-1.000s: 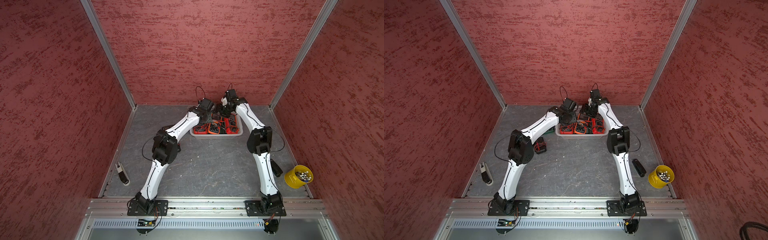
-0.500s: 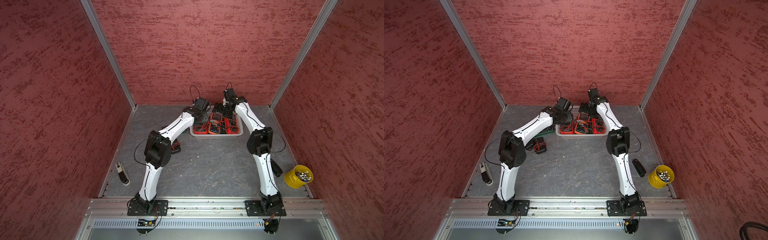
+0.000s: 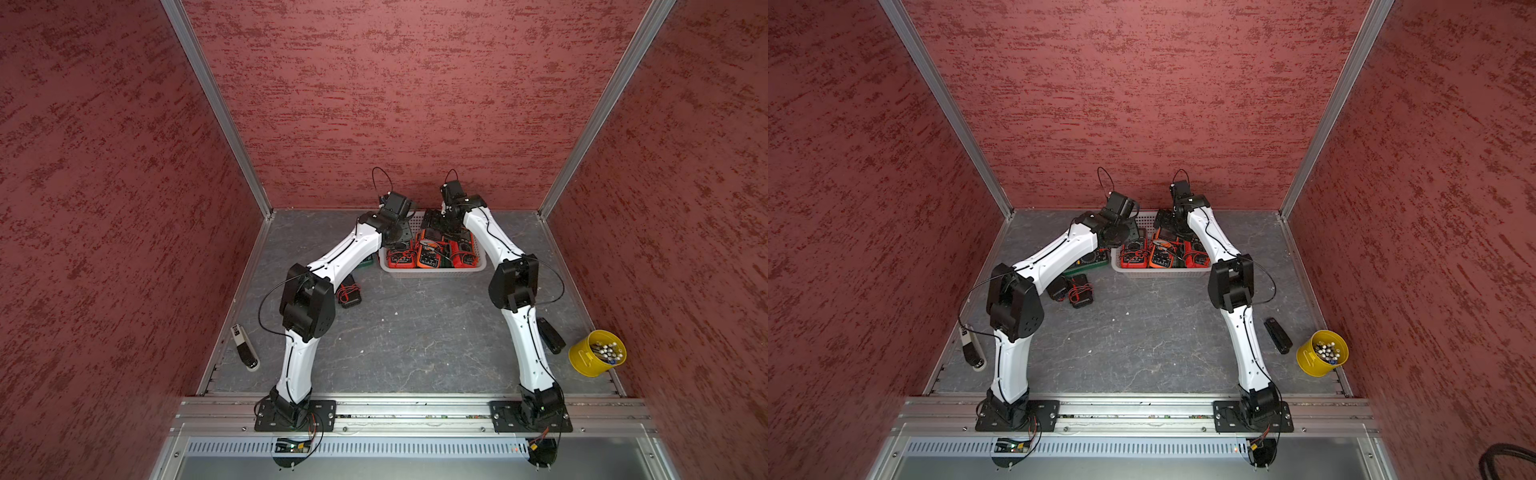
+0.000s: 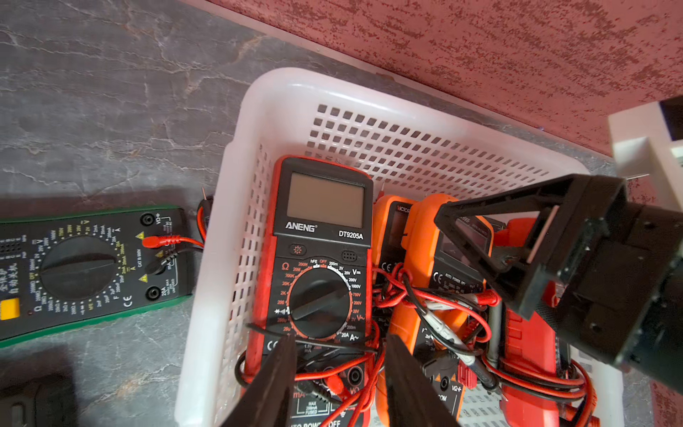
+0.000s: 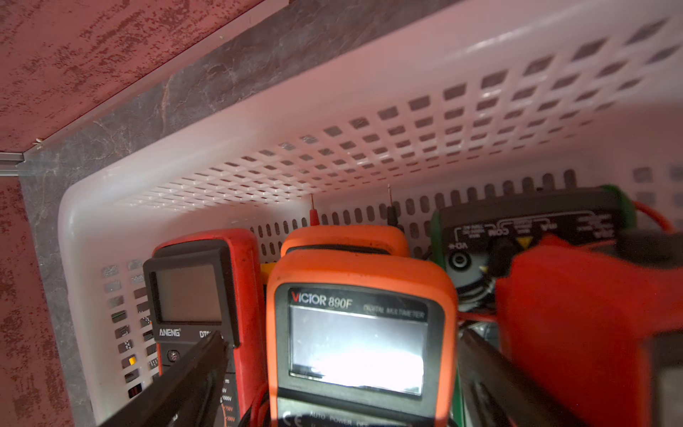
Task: Put the multimeter into the basket
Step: Place the multimeter in the basket.
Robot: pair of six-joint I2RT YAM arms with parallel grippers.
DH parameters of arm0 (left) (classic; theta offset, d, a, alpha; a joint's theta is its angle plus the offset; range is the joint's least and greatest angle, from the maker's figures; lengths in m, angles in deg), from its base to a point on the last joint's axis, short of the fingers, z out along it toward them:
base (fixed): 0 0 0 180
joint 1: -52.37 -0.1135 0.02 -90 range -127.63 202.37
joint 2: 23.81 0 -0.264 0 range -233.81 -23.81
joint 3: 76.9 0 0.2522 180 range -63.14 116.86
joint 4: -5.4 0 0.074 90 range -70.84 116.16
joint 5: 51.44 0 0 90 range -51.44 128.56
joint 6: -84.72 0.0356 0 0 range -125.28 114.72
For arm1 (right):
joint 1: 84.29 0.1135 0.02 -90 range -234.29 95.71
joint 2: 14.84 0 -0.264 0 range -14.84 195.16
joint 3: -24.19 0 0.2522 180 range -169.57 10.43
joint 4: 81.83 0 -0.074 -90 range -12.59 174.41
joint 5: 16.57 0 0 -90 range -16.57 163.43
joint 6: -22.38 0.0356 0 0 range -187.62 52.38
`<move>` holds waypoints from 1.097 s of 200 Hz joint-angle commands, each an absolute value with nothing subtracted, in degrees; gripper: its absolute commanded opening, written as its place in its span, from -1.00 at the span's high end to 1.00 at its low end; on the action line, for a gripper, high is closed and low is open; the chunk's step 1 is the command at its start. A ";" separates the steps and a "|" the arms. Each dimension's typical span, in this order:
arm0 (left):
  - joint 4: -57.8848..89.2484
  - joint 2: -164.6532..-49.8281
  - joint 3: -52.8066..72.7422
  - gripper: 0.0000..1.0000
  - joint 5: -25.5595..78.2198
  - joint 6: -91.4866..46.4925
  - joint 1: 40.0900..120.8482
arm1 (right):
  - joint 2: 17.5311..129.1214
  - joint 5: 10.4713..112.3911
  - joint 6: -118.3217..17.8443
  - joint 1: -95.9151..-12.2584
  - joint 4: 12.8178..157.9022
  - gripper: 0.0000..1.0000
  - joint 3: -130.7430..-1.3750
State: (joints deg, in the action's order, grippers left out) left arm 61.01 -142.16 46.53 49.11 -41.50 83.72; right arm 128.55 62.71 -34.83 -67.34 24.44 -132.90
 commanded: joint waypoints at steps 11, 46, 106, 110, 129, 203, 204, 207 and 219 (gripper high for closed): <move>59.14 -139.46 44.29 0.13 49.72 -41.70 82.93 | 128.44 57.23 -35.49 -66.96 29.42 -0.94 -133.53; 58.37 -139.05 42.97 0.13 49.81 -41.90 82.78 | 129.10 51.86 -35.54 -66.67 32.52 -0.84 -133.53; 57.54 -139.20 42.43 0.13 49.37 -42.27 82.78 | 129.18 50.93 -37.07 -66.06 32.29 -0.60 -133.53; 57.51 -139.22 42.41 0.13 49.24 -42.34 82.78 | 129.11 50.80 -37.17 -66.03 32.29 -0.58 -133.53; 57.05 -139.35 42.23 0.13 48.91 -42.53 82.78 | 129.04 50.00 -37.48 -66.03 32.53 -0.57 -133.53; 54.61 -133.32 35.48 -0.11 44.56 -45.83 79.13 | 122.20 57.36 -45.46 -65.99 23.46 -0.56 -137.09; 54.51 -133.06 35.17 -0.12 44.42 -45.90 78.98 | 122.02 57.48 -45.55 -66.00 23.35 -0.56 -137.07; 54.46 -132.60 34.46 -0.17 44.05 -46.18 78.59 | 121.58 57.90 -45.88 -65.95 23.00 -0.55 -137.11; 54.25 -130.17 31.36 -0.29 42.50 -47.26 76.75 | 119.99 58.70 -46.90 -65.95 21.74 -0.55 -136.94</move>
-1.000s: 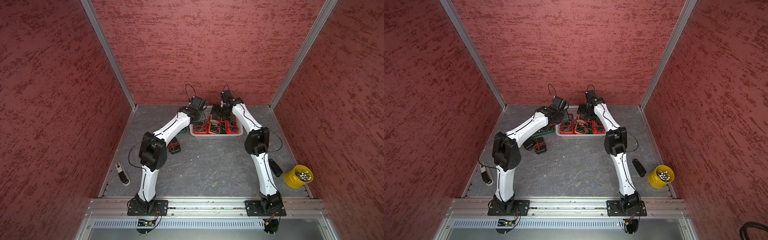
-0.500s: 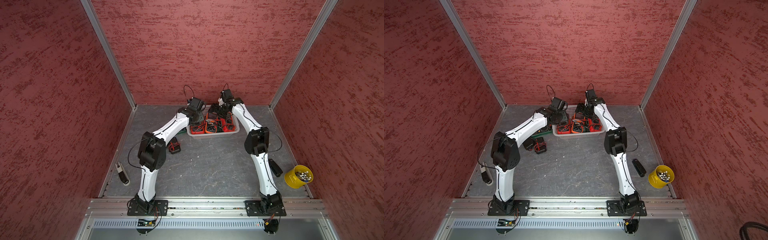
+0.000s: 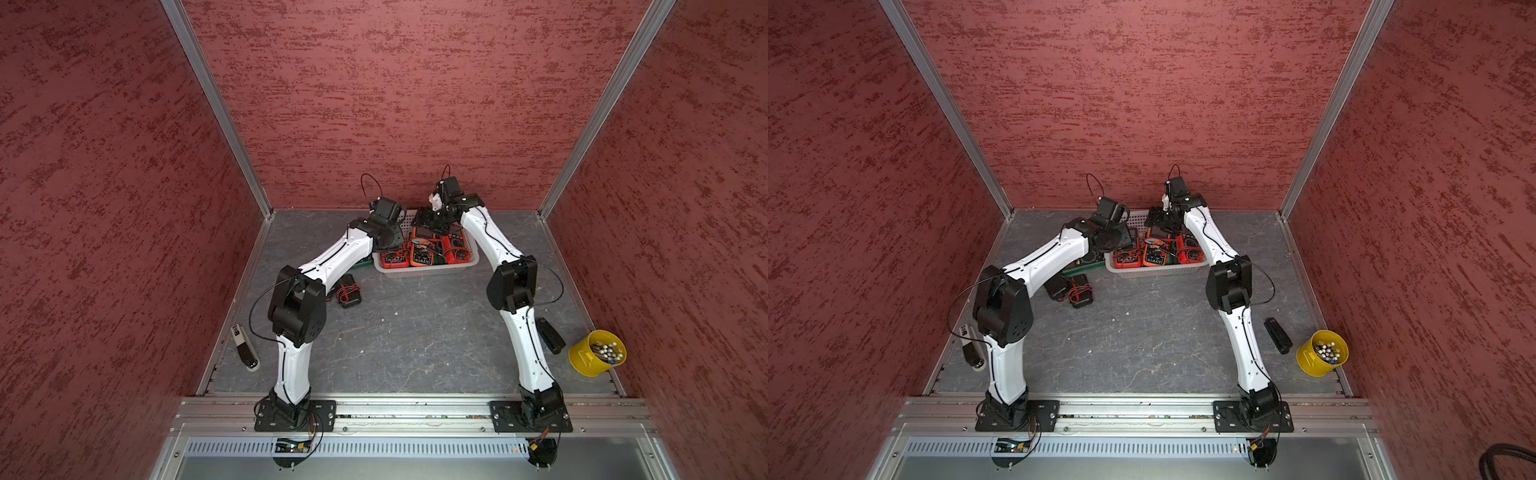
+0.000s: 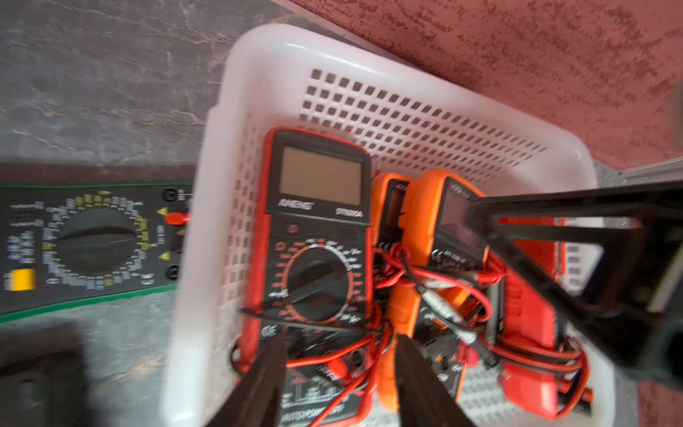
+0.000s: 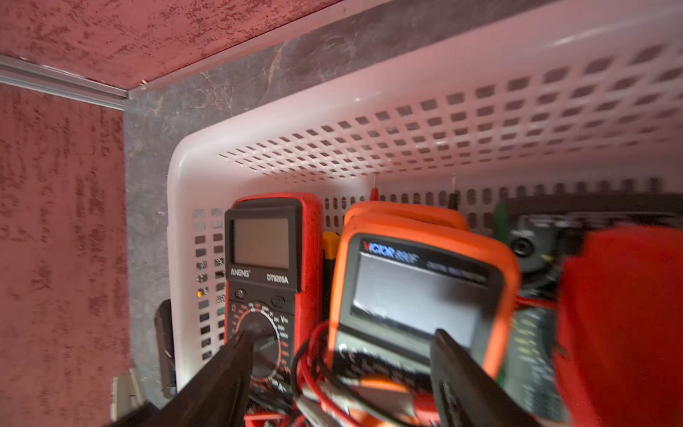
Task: Put the multimeter into the basket
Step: Place the multimeter in the basket, then pick up the multimeter from the center of the board.
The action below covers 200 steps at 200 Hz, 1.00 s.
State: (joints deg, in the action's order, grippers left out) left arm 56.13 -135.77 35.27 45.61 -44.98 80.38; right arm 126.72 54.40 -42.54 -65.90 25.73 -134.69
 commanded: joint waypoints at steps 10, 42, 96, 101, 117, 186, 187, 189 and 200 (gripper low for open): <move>54.06 -127.92 28.34 -0.40 41.23 -48.34 75.22 | 118.80 58.77 -47.55 -65.93 21.10 -0.55 -136.31; 53.69 -121.08 18.25 -0.75 37.56 -50.70 67.61 | 113.81 60.66 -49.77 -63.44 22.08 -0.62 -131.08; 60.97 -120.15 13.50 -0.99 34.69 -48.10 55.72 | 106.36 65.10 -48.50 -58.25 28.92 -0.84 -117.25; 61.70 -120.49 13.42 -0.99 34.93 -47.76 55.21 | 105.60 65.37 -48.30 -57.86 29.72 -0.86 -115.89; 63.10 -121.97 13.23 -1.00 35.04 -46.67 54.00 | 103.53 66.03 -47.36 -57.10 31.84 -0.93 -111.58; 65.03 -127.66 11.96 -0.99 34.77 -45.27 51.85 | 97.01 68.25 -45.31 -56.45 36.03 -0.98 -99.66; 65.03 -127.68 11.90 -0.99 34.73 -45.31 51.80 | 96.94 68.34 -45.31 -56.44 36.10 -0.98 -99.46; 65.04 -127.69 11.78 -0.99 34.75 -45.30 51.75 | 96.78 68.40 -45.17 -56.43 36.21 -0.98 -99.13; 65.07 -127.86 11.40 -0.99 34.96 -45.21 51.50 | 95.92 68.89 -44.92 -56.50 36.60 -0.98 -97.96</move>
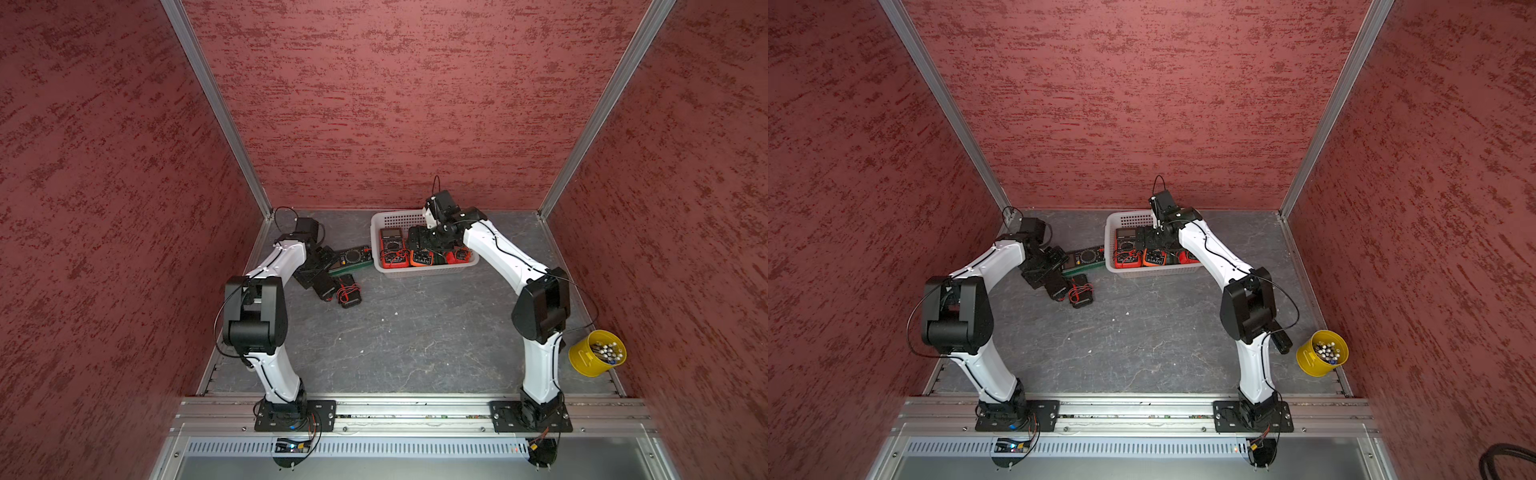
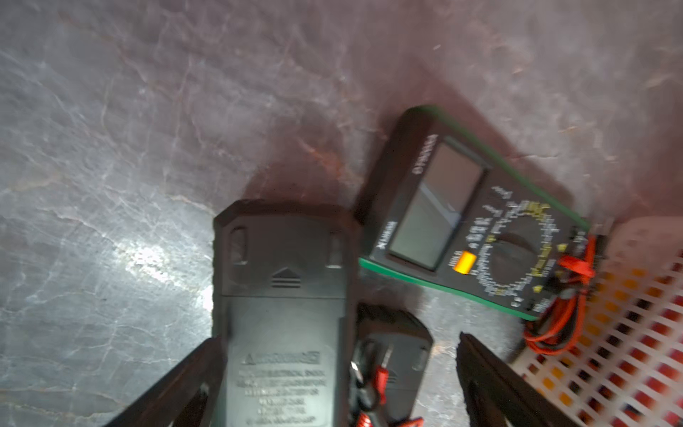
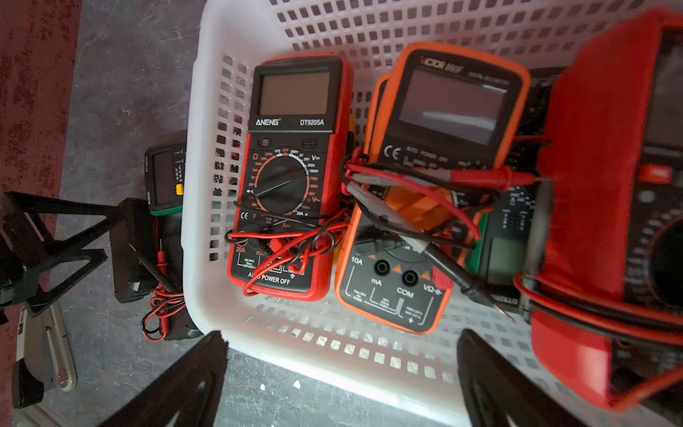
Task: Put the multimeter into the basket
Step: Pick up the multimeter from the center of the board.
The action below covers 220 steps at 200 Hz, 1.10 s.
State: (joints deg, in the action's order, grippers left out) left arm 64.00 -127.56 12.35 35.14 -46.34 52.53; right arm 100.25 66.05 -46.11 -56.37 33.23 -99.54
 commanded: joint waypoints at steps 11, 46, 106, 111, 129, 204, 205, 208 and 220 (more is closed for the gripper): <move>64.97 -128.35 11.06 -0.99 35.16 -45.10 51.15 | 95.32 69.33 -44.54 -56.50 36.86 -0.98 -97.16; 64.28 -130.06 10.65 -0.78 35.14 -45.09 50.63 | 94.23 70.49 -43.47 -56.48 37.92 -0.98 -95.46; 62.42 -131.04 8.88 -0.74 34.98 -45.61 50.56 | 93.42 72.39 -43.66 -56.43 37.22 -0.98 -96.05; 62.20 -131.12 8.60 -0.74 34.95 -45.70 50.54 | 93.27 72.62 -43.66 -56.46 37.26 -0.98 -96.06; 61.59 -131.31 7.88 -0.67 34.78 -45.92 50.59 | 92.66 73.57 -43.75 -56.56 37.38 -0.98 -95.77; 62.50 -127.81 8.10 0.43 37.23 -45.56 50.55 | 90.59 76.87 -43.85 -56.84 37.14 -0.98 -94.18; 62.59 -127.67 8.16 0.44 37.24 -45.55 50.58 | 90.61 76.82 -43.83 -56.85 37.13 -0.98 -94.21; 62.73 -127.43 8.29 0.47 37.32 -45.52 50.65 | 90.65 76.78 -43.80 -56.95 37.09 -0.97 -94.18; 63.43 -126.18 8.86 0.57 37.89 -45.26 50.79 | 90.99 76.22 -43.14 -57.35 37.15 -0.95 -94.05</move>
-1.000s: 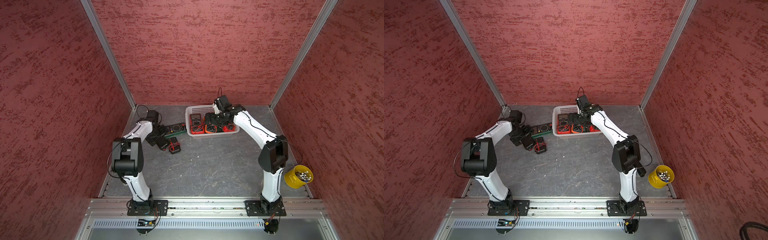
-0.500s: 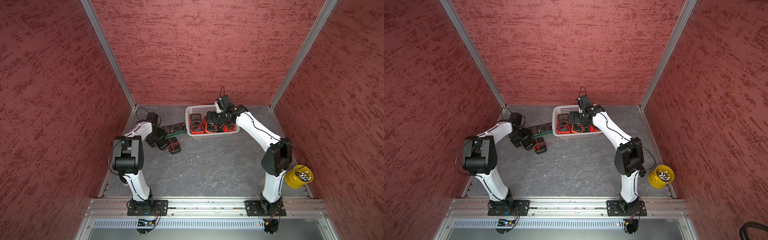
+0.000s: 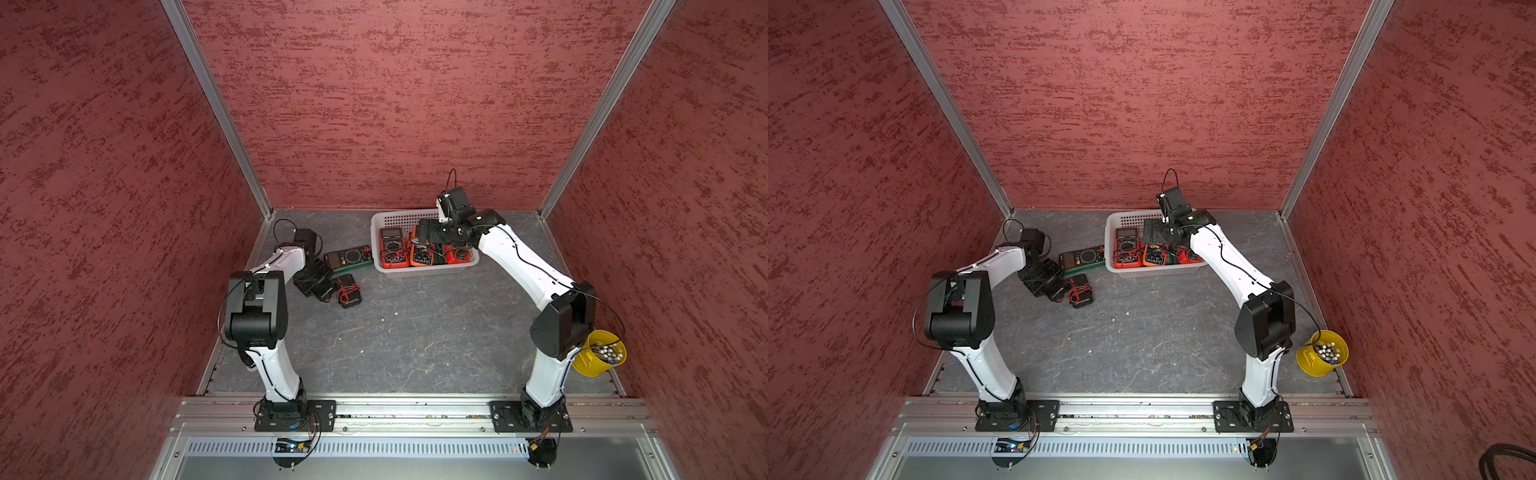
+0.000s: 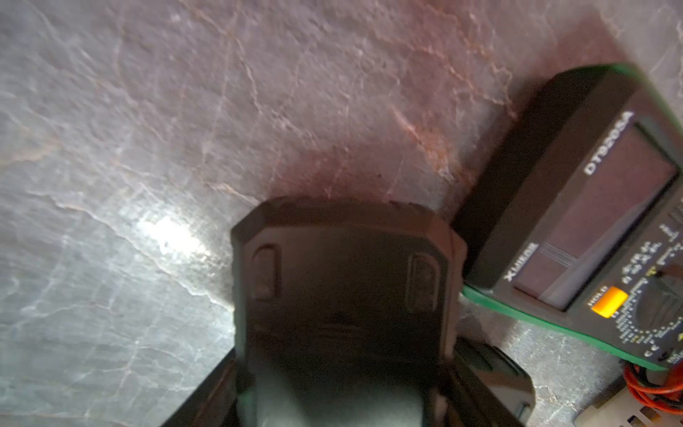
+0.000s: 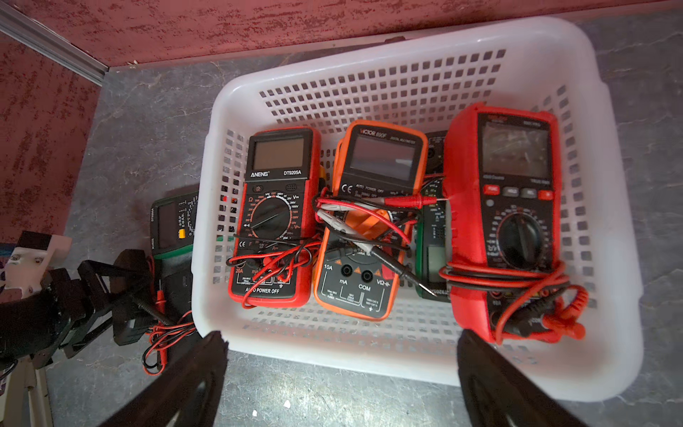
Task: Put the multimeter into the basket
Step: Pick up the multimeter from the center of the board, then adjust the multimeter in the basket.
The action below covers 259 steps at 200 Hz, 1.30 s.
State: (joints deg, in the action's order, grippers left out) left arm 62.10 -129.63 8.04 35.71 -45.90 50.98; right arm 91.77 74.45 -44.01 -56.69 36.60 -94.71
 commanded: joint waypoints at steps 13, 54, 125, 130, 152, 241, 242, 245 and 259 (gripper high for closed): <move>64.21 -124.58 9.66 0.67 38.54 -44.76 51.08 | 91.70 75.23 -42.22 -57.89 36.93 -0.89 -94.21; 67.35 -120.49 15.12 0.90 41.76 -42.19 53.55 | 96.53 73.16 -37.83 -58.97 35.10 -0.76 -96.94; 68.69 -119.00 23.14 0.90 41.80 -40.48 58.76 | 101.83 70.18 -23.40 -58.98 46.43 -0.97 -93.82; 68.66 -119.08 23.26 0.90 41.68 -40.36 58.91 | 102.07 70.33 -22.72 -58.98 47.35 -0.97 -93.58; 68.47 -118.91 23.44 0.90 41.44 -40.30 59.55 | 103.80 70.64 -20.30 -59.14 49.73 -0.97 -93.95; 68.95 -118.55 22.05 0.90 41.46 -39.74 59.58 | 109.53 75.20 -16.21 -60.07 47.44 -0.98 -100.09; 68.93 -118.55 22.04 0.90 41.46 -39.78 59.58 | 109.61 75.19 -16.17 -60.10 47.42 -0.98 -100.16; 68.91 -118.56 22.03 0.90 41.54 -39.80 59.60 | 109.91 75.31 -16.17 -60.12 47.29 -0.98 -100.46; 68.85 -118.60 22.17 0.90 41.43 -39.78 59.56 | 111.27 75.62 -15.92 -60.37 47.38 -0.98 -101.40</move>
